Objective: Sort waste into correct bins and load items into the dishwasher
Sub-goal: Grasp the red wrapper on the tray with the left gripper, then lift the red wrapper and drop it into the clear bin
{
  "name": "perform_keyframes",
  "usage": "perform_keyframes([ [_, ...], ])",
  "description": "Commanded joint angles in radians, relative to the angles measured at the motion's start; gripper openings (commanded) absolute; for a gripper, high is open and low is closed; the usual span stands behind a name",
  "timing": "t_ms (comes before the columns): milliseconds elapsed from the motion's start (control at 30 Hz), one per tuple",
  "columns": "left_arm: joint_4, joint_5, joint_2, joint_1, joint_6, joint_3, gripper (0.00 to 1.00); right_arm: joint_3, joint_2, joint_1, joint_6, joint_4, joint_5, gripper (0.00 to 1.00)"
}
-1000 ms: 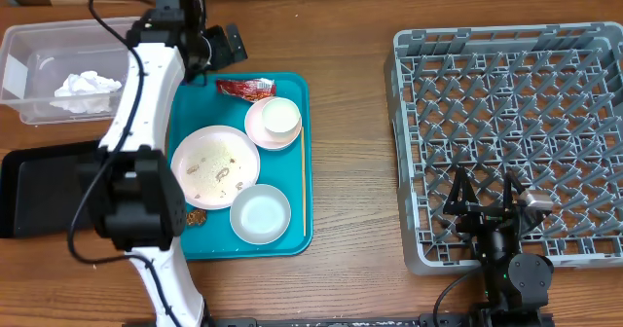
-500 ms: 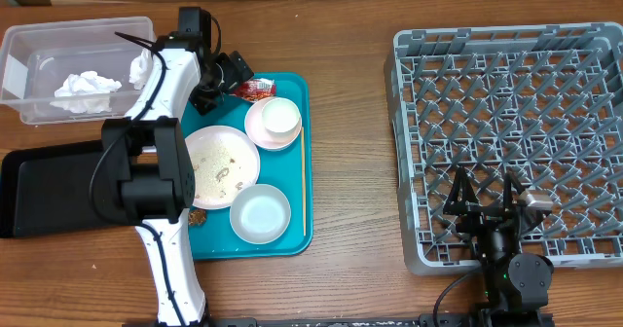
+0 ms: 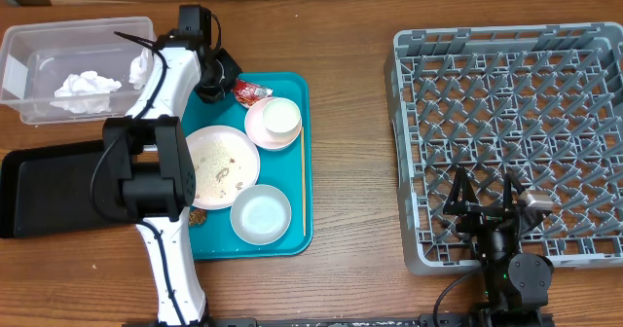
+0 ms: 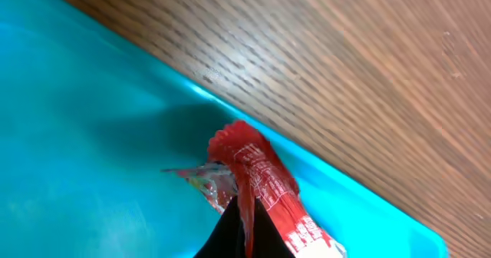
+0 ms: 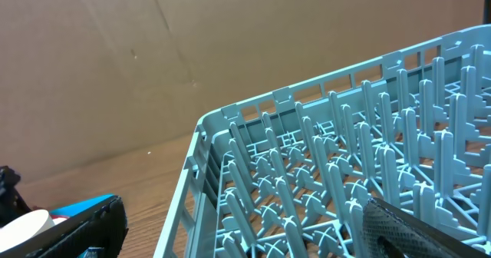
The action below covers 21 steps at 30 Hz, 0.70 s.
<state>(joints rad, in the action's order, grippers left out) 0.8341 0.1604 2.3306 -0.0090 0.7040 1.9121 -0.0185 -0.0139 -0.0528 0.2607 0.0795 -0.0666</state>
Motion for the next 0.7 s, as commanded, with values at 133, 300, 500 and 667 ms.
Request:
perform_keyframes([
  [133, 0.160, 0.080, 0.010, 0.010, -0.002, 0.368, 0.04, 0.010, 0.011, 0.003, -0.003, -0.003, 0.002, 1.00],
  [300, 0.215, 0.007, 0.010, 0.029, -0.104, 0.610, 0.04, 0.010, 0.011, 0.003, -0.003, -0.003, 0.002, 1.00],
  [500, 0.268, -0.207, 0.010, 0.089, -0.148, 0.742, 0.04, 0.010, 0.011, 0.003, -0.003, -0.003, 0.002, 1.00],
  [667, 0.266, -0.399, 0.011, 0.151, -0.208, 0.726, 0.04, 0.010, 0.011, 0.003, -0.003, -0.003, 0.002, 1.00],
])
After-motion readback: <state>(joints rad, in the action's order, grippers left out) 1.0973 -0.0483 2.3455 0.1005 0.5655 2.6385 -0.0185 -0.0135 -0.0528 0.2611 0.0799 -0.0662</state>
